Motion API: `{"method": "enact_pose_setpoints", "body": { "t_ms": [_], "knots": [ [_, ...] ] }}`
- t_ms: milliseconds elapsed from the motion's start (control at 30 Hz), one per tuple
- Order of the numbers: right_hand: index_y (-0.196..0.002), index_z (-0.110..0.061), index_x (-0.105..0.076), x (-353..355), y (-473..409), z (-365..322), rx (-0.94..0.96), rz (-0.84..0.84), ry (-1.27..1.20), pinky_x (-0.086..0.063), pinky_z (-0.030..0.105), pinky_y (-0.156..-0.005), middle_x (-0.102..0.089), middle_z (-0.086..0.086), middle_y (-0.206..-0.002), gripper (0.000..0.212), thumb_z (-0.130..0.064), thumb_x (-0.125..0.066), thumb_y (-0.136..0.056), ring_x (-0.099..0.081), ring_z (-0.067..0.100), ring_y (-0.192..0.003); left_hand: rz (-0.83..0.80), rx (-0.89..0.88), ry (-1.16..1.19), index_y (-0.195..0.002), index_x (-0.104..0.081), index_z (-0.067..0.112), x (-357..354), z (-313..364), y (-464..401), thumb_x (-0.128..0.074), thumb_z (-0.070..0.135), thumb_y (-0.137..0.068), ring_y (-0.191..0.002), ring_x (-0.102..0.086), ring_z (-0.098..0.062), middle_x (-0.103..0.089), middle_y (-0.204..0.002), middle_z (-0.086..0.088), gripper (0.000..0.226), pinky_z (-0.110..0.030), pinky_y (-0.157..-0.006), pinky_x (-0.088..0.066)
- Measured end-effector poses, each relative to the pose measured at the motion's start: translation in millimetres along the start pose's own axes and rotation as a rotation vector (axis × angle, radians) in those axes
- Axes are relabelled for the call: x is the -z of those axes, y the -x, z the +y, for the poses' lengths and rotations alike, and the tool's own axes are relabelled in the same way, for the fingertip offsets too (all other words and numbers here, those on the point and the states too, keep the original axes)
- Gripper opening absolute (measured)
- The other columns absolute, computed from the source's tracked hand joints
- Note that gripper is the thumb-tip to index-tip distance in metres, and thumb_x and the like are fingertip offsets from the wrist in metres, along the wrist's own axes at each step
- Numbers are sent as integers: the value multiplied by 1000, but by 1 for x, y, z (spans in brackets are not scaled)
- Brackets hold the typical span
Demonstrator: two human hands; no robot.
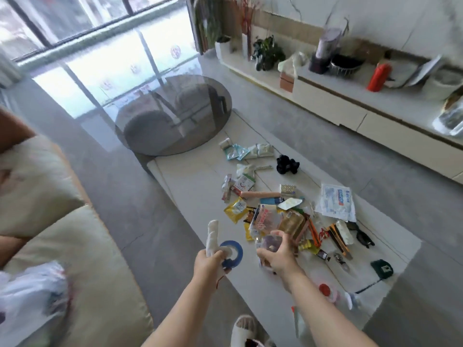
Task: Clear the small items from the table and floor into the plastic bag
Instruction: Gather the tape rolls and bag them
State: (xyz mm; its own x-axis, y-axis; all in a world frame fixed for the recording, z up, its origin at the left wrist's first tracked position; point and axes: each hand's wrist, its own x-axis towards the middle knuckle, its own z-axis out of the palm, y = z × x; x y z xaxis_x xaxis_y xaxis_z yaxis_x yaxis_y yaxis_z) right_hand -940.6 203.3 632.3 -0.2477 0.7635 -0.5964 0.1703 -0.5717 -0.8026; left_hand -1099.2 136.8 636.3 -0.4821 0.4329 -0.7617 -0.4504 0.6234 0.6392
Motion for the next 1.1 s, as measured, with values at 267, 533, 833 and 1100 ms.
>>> {"method": "enact_pose_setpoints", "body": {
  "t_ms": [267,533,833,1100],
  "knots": [
    [-119,-14,-37,-117,25,-61,57,-247,24,-49,29,-65,-52,3,-102,50,5,-63,-82,-53,15,-89,19,-125,337,-96,-65,10,114,61,43,-68,8,-54,-81,-63,-32,-63,-100,-14,42,-52,-82,-53],
    [-119,-21,-38,-252,40,-84,153,-446,235,-53,34,-71,-50,6,-115,56,-3,-70,-77,-55,26,-104,83,-131,624,-121,-56,4,246,88,51,-64,-5,-61,-83,-58,-26,-59,-105,-13,61,-31,-53,-53],
    [-115,-21,-40,-406,72,-91,198,-627,378,-49,27,-56,-53,4,-109,60,-7,-74,-67,-57,21,-86,243,-129,814,-125,-46,4,387,74,42,-65,-3,-72,-80,-58,-25,-52,-122,-21,56,-32,-48,-55],
    [-106,-24,-43,-520,83,-68,117,-796,514,-53,30,-62,-55,6,-106,47,-7,-74,-75,-59,26,-93,452,-82,863,-118,-52,-14,471,39,38,-62,-3,-86,-56,-56,-26,-60,-89,-24,36,-25,-36,-48]
  ]
}}
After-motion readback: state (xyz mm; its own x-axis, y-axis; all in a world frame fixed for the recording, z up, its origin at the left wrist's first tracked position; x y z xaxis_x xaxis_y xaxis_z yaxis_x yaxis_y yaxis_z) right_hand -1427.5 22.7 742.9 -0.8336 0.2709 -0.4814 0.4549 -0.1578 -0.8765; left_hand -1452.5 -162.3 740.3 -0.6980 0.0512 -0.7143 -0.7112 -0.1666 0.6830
